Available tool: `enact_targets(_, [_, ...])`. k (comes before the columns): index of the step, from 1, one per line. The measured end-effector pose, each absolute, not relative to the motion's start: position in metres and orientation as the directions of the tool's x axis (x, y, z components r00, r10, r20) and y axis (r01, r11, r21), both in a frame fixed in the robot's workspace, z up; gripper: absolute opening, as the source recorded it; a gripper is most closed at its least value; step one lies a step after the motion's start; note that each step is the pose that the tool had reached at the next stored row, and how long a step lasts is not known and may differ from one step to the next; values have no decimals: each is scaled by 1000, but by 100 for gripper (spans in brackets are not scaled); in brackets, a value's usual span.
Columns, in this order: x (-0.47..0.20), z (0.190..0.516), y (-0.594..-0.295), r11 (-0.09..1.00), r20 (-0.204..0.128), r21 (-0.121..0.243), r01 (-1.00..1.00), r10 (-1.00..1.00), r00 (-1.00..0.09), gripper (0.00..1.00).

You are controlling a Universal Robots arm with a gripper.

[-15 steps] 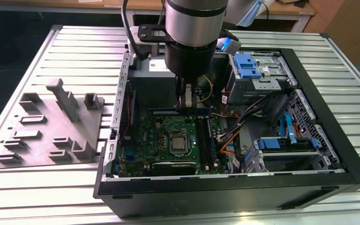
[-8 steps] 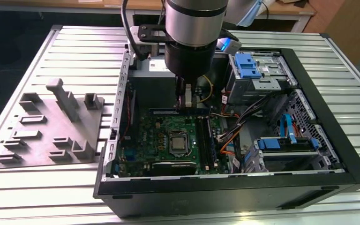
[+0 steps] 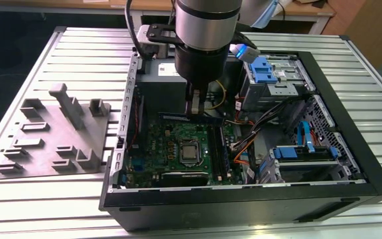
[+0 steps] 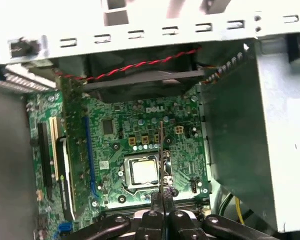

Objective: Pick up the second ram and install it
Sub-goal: 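Insert the second ram into the second slot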

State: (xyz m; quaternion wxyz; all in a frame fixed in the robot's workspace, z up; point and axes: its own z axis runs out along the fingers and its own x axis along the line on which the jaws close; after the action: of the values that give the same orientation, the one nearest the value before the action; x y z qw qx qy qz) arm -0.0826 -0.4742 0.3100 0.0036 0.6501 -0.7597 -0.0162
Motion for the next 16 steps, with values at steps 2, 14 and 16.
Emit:
enact_targets(2, [-83,310,-474,190,-16,29,-981,-982,-191,12])
enact_targets(14, [-83,307,-474,399,-16,29,-917,-917,-399,12])
enact_targets(16, [-83,307,-474,431,-16,29,-902,-902,-432,12])
